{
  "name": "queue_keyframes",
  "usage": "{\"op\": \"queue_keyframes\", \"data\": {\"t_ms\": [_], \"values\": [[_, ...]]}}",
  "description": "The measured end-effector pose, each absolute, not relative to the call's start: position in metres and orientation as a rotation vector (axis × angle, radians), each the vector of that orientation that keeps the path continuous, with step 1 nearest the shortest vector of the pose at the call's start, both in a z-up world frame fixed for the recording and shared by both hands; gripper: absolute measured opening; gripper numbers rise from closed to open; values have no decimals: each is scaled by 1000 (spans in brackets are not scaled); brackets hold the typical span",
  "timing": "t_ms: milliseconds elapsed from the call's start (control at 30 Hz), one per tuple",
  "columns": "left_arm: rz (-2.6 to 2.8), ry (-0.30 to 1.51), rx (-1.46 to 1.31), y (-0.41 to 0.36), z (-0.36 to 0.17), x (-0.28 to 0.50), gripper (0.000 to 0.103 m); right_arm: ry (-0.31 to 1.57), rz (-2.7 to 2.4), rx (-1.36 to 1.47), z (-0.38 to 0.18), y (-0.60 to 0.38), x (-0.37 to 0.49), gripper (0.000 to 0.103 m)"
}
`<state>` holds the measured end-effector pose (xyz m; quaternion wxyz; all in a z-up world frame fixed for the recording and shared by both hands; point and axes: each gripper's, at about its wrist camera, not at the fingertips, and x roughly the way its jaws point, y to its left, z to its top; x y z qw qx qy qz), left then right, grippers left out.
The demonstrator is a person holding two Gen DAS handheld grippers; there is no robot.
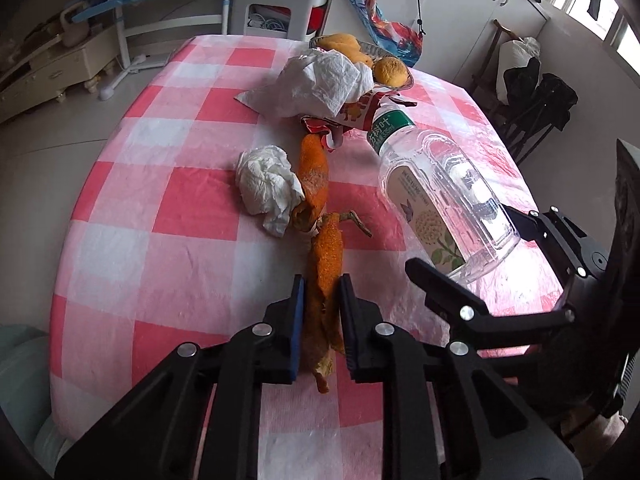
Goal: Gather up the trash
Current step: 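Grasp the orange peel with the left gripper while the right gripper grasps the clear bottle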
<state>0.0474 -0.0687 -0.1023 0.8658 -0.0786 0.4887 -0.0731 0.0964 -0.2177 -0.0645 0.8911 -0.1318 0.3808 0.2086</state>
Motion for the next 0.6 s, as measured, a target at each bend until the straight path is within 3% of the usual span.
{"op": "queue_keyframes", "data": {"t_ms": [133, 167, 200, 300, 367, 600], "values": [[-148, 1021, -138, -72, -103, 46, 18, 789, 418, -226, -63, -230, 103, 77], [-142, 1019, -126, -74, -104, 46, 23, 794, 426, -204, -63, -234, 105, 72], [-132, 1022, -116, -76, -106, 47, 28, 804, 430, -188, -64, -236, 107, 56], [-119, 993, -79, -82, -108, 47, 31, 812, 442, -163, -64, -242, 106, 56], [-142, 1000, -93, -81, -107, 47, 18, 814, 455, -155, -60, -246, 101, 56], [-131, 962, -129, -63, -84, 29, 16, 799, 558, -71, -33, -269, 51, 56]]}}
